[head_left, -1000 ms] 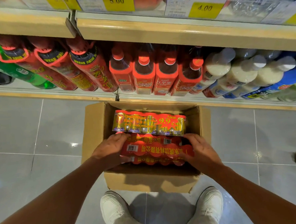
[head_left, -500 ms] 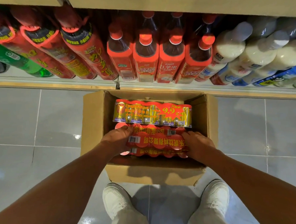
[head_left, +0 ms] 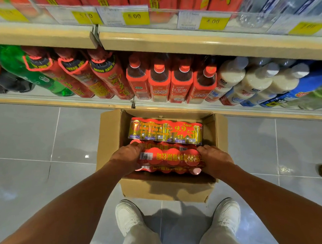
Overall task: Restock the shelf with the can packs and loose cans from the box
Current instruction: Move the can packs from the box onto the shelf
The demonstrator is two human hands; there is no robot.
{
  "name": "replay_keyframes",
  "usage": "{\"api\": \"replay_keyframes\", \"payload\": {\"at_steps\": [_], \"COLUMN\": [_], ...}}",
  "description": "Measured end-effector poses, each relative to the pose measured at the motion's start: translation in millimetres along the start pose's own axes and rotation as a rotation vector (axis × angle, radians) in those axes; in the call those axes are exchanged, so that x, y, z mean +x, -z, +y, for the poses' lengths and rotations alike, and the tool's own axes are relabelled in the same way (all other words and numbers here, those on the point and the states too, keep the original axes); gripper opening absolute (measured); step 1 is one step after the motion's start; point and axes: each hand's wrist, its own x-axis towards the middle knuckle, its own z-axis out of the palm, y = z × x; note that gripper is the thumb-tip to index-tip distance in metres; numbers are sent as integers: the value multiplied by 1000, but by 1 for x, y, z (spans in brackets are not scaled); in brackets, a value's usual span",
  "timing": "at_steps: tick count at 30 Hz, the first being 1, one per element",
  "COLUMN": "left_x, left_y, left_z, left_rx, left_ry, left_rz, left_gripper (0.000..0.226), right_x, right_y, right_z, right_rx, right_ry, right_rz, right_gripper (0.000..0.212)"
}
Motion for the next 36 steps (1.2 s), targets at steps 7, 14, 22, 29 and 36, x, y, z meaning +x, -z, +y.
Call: {"api": "replay_keyframes", "payload": {"at_steps": [7, 14, 22, 29, 36], "left_x": [-68, -174, -323, -442, -524], "left_y": [78, 174, 307, 411, 457], "left_z": [25, 66, 118, 168, 215], "left_rx": [0, -72, -75, -218, -719], "left_ry": [1, -45, -194, -271, -223], "left_rz": [9, 76, 243, 418, 744], "left_gripper": [66, 60, 59, 67, 63], "right_x": [-66, -176, -331, -452, -532], "right_y": [82, 178, 323, 440, 530], "right_z": [-13, -21, -22, -12, 10], "right_rx": [7, 20, 35, 147, 365], "right_ry": [2, 22, 146, 237, 367], "right_rz": [5, 68, 229, 400, 587], "right_gripper": [58, 64, 70, 77, 71]}}
